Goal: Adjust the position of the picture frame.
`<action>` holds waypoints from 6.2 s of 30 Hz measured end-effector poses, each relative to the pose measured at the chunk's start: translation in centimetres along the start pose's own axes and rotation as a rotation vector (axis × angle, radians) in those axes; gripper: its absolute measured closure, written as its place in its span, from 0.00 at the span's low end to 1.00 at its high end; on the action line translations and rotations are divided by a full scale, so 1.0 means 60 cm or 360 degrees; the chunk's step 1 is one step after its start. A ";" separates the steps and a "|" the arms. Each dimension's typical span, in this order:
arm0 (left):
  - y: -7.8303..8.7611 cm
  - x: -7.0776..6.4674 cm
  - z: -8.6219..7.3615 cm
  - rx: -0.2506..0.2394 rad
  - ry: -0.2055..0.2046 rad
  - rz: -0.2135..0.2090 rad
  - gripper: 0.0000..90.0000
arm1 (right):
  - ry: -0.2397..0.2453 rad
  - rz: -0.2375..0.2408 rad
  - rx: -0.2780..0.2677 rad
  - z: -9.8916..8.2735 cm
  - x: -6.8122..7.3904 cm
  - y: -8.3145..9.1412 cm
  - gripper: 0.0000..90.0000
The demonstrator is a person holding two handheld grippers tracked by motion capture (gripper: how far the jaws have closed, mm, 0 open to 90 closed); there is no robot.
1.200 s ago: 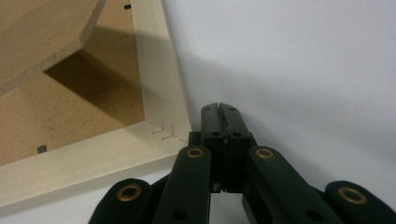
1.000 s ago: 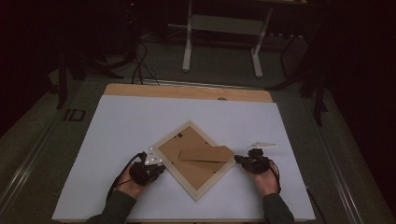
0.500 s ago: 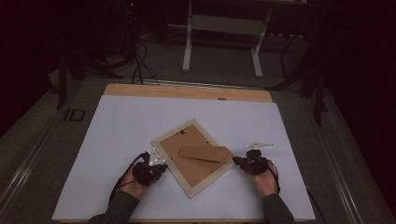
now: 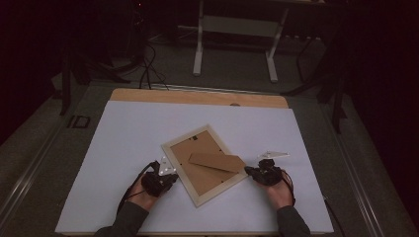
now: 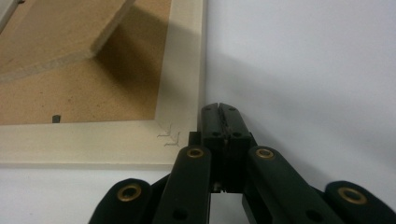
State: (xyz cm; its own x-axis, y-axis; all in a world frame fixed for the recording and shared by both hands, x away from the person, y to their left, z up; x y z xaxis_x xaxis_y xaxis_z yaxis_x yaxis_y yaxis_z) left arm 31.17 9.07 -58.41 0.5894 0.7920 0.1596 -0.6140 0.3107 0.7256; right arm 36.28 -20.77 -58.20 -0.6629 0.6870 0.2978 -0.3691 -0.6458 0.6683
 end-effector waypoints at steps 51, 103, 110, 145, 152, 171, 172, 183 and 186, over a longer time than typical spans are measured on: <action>-0.001 -0.005 0.007 0.0061 0.0021 -0.0056 1.00 | 0.0088 0.0079 0.0063 -0.009 0.027 0.004 1.00; 0.010 0.005 0.018 -0.0046 0.0078 -0.0054 1.00 | 0.0131 0.0142 0.0161 -0.022 0.048 0.005 1.00; 0.042 -0.029 0.031 -0.0153 0.0028 -0.0228 1.00 | 0.0140 0.0161 0.0173 -0.023 0.053 0.004 1.00; 0.025 -0.053 -0.008 0.0068 -0.0146 -0.0250 1.00 | 0.0265 0.0267 0.0225 -0.021 0.091 -0.015 1.00; 0.024 -0.044 -0.010 0.0073 -0.0108 -0.0243 1.00 | 0.0267 0.0257 0.0156 -0.016 0.087 -0.017 1.00; 0.019 -0.009 -0.013 0.0090 0.0027 -0.0166 1.00 | 0.0268 0.0130 0.0016 0.021 0.060 -0.014 1.00; 0.019 -0.007 -0.013 0.0092 0.0034 -0.0164 1.00 | 0.0270 0.0127 0.0013 0.024 0.059 -0.017 1.00; 0.016 -0.001 -0.012 0.0089 0.0062 -0.0163 1.00 | 0.0299 0.0096 -0.0030 0.083 0.053 -0.058 1.00; 0.015 0.001 -0.012 0.0086 0.0065 -0.0159 1.00 | 0.0311 0.0065 -0.0019 0.099 0.048 -0.072 1.00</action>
State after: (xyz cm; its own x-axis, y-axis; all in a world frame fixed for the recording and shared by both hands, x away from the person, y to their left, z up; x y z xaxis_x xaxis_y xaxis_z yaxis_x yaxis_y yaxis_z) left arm 30.26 9.75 -58.24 0.6236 0.7796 0.0582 -0.5235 0.3612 0.7717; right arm 39.84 -14.02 -56.21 -0.7908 0.5831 0.1860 -0.3460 -0.6766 0.6500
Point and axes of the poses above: each handheld gripper's, and its own axes: y roughly backward along the jaws, z roughly out of its top, x roughly to its left, the point moved 7 cm from there along -y, roughly forward along the jaws, and after that the axes turned 10 degrees about z, right-handed, at the moved point
